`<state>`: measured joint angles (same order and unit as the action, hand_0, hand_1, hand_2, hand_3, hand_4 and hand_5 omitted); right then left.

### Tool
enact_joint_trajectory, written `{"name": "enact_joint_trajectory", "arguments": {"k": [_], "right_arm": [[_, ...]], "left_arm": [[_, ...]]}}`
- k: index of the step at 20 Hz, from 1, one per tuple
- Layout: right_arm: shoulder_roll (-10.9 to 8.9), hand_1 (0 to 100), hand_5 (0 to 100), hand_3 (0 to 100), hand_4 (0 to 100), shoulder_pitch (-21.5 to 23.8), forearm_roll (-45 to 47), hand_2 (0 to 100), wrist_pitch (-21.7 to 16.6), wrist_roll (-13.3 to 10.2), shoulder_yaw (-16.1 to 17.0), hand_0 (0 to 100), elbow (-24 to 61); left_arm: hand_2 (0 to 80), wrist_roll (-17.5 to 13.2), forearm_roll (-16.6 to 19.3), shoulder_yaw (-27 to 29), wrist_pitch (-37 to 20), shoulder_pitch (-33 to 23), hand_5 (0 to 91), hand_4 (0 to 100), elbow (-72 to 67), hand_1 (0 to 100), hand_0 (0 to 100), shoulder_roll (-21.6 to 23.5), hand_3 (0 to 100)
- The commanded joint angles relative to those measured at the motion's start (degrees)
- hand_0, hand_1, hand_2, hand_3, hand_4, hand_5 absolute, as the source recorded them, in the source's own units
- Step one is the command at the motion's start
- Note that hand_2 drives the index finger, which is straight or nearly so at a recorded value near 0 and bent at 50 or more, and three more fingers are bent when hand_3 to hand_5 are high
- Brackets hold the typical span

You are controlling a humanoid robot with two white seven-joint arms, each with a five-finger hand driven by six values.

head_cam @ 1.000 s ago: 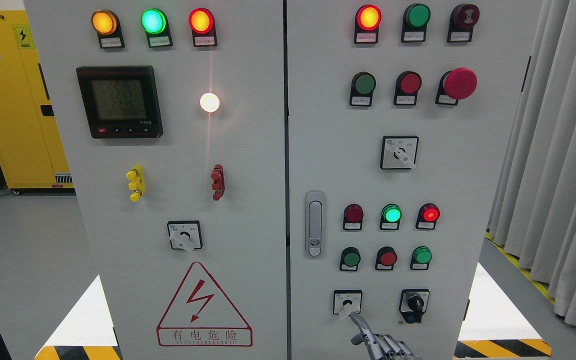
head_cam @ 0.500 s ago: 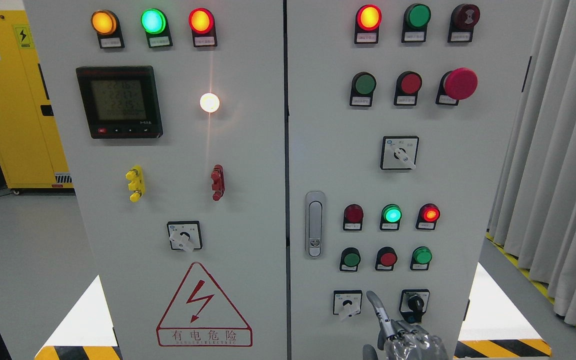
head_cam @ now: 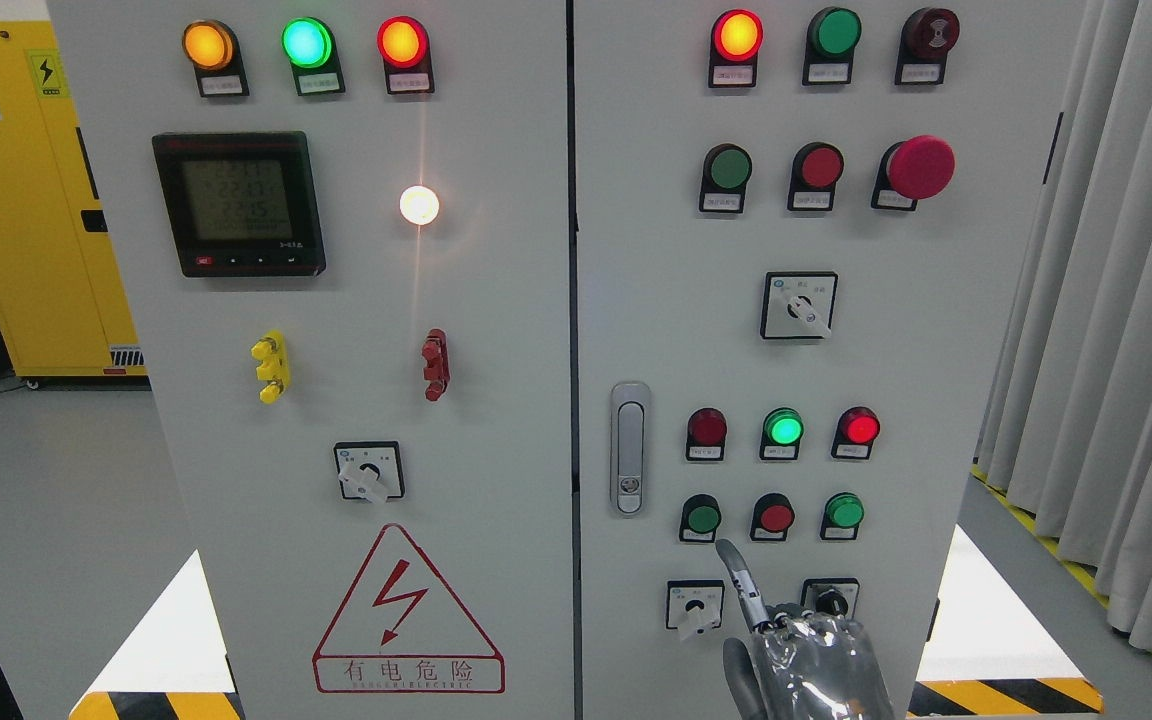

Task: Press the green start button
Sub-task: 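Raise the right hand up toward the green button on the lower row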

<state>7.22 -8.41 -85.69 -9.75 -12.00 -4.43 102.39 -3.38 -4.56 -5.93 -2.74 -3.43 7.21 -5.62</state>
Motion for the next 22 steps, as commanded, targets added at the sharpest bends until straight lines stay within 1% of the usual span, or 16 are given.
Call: {"name": "enact_joint_trajectory", "arguments": {"k": [1, 14, 18, 22], "right_arm": [[-0.01, 97, 100, 98, 98, -2.84, -0.62, 0, 0.08, 0.13, -1.28, 68, -4.21], [0.07, 97, 100, 99, 97, -3.63, 0.17, 0, 0.17, 0.22, -0.93, 71, -6.59], [0.07, 97, 100, 99, 97, -3.72, 0.26, 0, 0.96, 0.22, -0.49, 72, -6.5], [0.07, 97, 100, 99, 97, -3.81, 0.35, 0, 0.96, 0.75, -0.4, 72, -6.32]], "left_arm": [[0.0, -0.05, 0.07, 0.04, 0.01, 0.0, 0.0, 0, 0.0, 56, 12, 0.0, 0], [0.0, -0.05, 0.07, 0.04, 0.01, 0.0, 0.0, 0, 0.0, 56, 12, 0.0, 0], [0.0, -0.05, -0.01, -0.05, 0.01, 0.0, 0.0, 0, 0.0, 56, 12, 0.0, 0], [0.0, -0.05, -0.01, -0.05, 0.01, 0.0, 0.0, 0, 0.0, 56, 12, 0.0, 0]]}}
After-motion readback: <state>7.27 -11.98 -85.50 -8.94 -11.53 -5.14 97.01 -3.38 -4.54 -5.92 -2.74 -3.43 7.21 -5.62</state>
